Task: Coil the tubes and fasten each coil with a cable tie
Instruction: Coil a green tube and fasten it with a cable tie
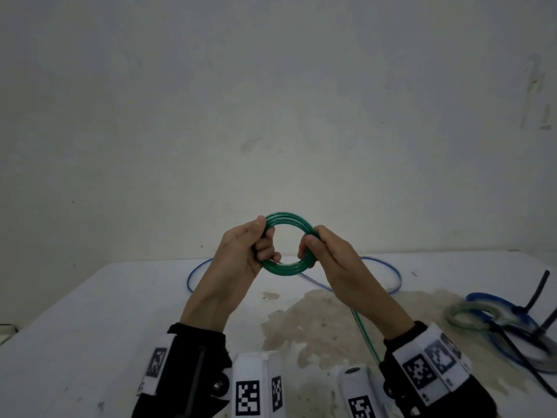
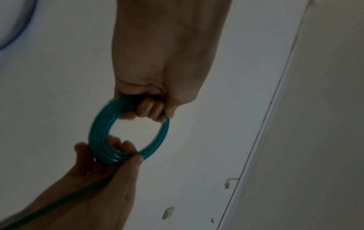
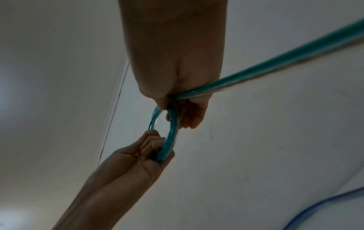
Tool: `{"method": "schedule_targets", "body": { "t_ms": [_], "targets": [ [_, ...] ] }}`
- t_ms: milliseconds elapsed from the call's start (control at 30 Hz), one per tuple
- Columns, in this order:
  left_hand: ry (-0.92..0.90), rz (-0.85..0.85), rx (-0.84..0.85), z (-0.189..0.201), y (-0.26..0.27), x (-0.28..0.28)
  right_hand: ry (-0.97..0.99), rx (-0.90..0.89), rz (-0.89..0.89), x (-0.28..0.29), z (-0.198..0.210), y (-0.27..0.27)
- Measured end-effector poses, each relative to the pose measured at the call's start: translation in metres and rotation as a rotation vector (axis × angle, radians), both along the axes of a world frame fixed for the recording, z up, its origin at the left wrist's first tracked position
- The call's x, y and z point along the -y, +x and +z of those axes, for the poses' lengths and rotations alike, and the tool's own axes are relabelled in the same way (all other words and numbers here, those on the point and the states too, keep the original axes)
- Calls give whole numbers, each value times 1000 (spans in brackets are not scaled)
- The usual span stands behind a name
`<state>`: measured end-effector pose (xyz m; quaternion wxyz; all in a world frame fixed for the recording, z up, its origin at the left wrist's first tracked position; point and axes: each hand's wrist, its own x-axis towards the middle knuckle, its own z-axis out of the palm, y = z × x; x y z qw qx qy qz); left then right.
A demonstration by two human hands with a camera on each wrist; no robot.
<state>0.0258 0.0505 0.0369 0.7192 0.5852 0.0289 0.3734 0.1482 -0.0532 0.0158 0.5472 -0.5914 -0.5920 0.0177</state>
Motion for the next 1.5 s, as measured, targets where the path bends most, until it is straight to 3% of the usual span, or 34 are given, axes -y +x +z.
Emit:
{"method": "schedule_targets", "body": {
  "t_ms": [300,433,667,1033,1200,1300,1367,1433,1500],
  "targets": [
    [-224,-34,164,-2,14,11,211,-449,182,2,5,1],
    [-168,-4,125,1,13,12,286,-481,141,8,10,4],
    [-169,120,198,1,15,16,309,-521,183,6,9,-1],
    [-163,82,167,-8,25,19,381,-290,74,6,7,5],
    [41,-31,-33,-7,11,7,220,-185,46,15,13,19],
    [234,-38,-179,-7,1,0,80,70,14,17,13,22],
    [268,-89,-265,-6,-2,2,46,195,-29,15,10,19],
    [231,-91,-269,-5,-1,5,72,140,-24,13,10,17],
    [191,-61,-197,-3,2,9,109,-90,43,13,12,12]
  ]
}}
